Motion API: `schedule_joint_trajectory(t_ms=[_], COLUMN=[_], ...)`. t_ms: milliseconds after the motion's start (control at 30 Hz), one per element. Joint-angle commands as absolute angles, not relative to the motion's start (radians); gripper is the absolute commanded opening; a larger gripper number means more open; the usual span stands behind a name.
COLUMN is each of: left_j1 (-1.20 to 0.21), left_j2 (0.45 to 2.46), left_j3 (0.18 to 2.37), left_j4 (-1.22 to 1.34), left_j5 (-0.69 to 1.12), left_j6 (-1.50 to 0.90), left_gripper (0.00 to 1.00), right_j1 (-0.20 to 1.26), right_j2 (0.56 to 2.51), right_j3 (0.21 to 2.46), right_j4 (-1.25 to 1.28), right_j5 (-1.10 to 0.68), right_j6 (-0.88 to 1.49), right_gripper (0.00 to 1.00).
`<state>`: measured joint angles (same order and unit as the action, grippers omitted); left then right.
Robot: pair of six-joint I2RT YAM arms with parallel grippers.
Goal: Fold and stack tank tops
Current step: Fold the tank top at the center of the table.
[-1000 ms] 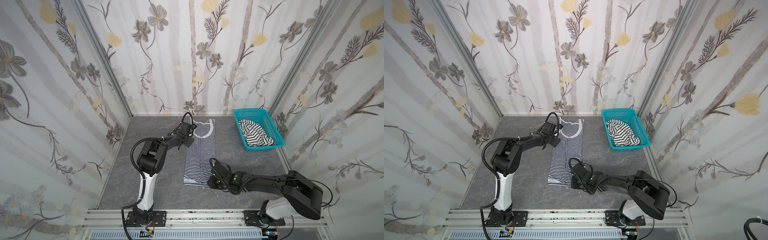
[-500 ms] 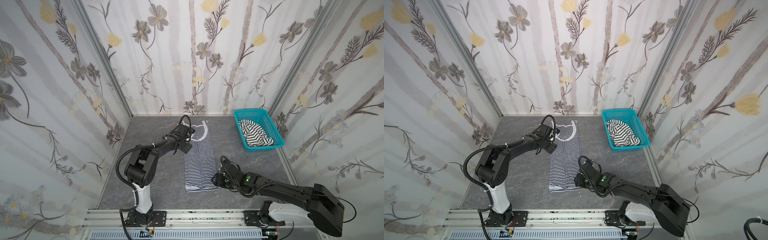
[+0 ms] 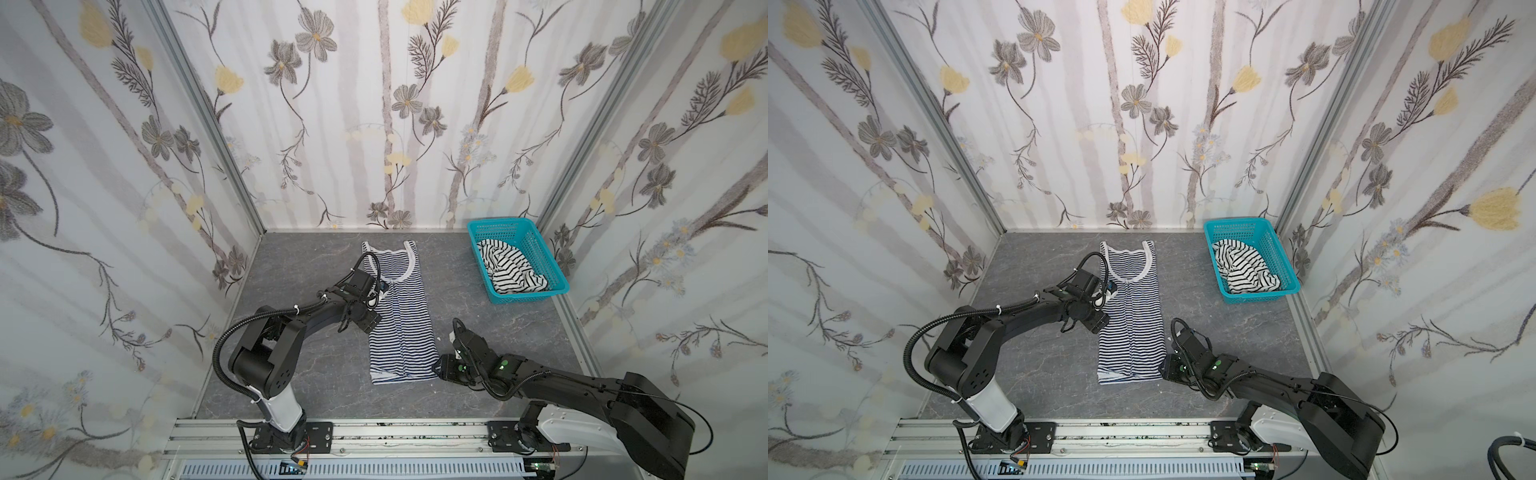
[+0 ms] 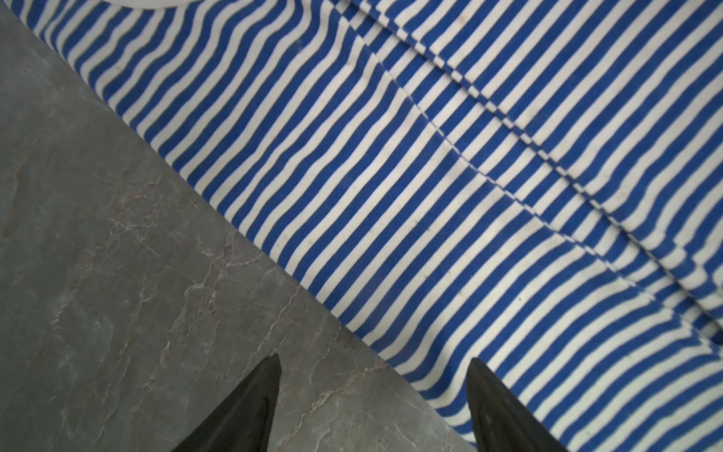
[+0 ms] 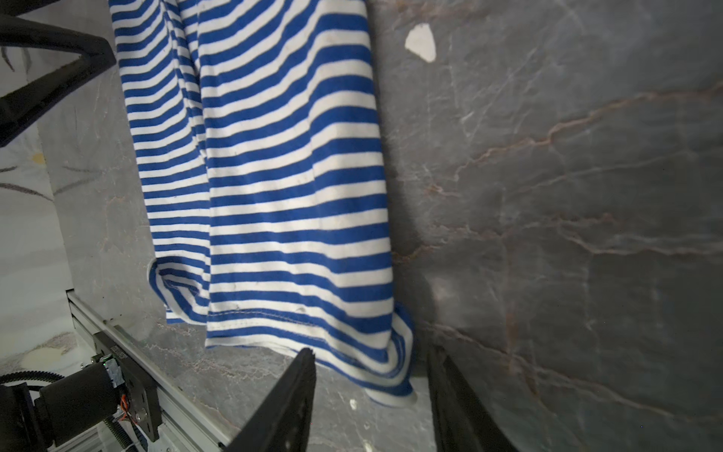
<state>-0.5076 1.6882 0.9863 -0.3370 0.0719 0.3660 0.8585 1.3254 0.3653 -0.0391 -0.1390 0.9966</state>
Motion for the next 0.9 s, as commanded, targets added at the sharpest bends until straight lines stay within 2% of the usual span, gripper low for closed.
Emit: schedule_joint_trajectory(t_ms=[0,100,167,333,400,567,700,867], left_j1=[-0.514,-0.530,-0.556,-0.648,-0.684,-0.786,-0.840,-0.860], left_j2=[1.645,1.592,1.553,1.444,1.426,1.409,1.410,1.413], left_j3=[0.958,0.915,0.878,0.775,0.750,0.714,0.698,0.692], left_j4=[-0.320,-0.322,-0.322,-0.328,-0.339,-0.409,-0.444,-0.464], left_j5=[0.102,0.128,0.132,0.140,0.146,0.171,0.186,0.196], left_j6=[0.357,0.376,0.396,0.449,0.455,0.482,0.504,0.520], left_gripper=[0.76,0.77,0.77,0.77,0.77,0.76,0.75,0.69], right_j1=[0.859,0.855,0.855,0.855,0.855,0.856,0.858,0.859], right_j2=[1.338,1.349,1.361,1.366,1.355,1.314,1.295,1.286], right_j3=[0.348,0.351,0.357,0.372,0.387,0.443,0.477,0.486], right_j4=[0.000,0.000,0.000,-0.013,-0.028,-0.084,-0.123,-0.133], right_j5=[-0.164,-0.156,-0.156,-0.163,-0.160,-0.152,-0.138,-0.129], right_j6=[0.984,0.964,0.953,0.941,0.936,0.921,0.916,0.923], right_gripper=[0.45,0.42,0.36,0.12,0.06,0.00,0.00,0.00])
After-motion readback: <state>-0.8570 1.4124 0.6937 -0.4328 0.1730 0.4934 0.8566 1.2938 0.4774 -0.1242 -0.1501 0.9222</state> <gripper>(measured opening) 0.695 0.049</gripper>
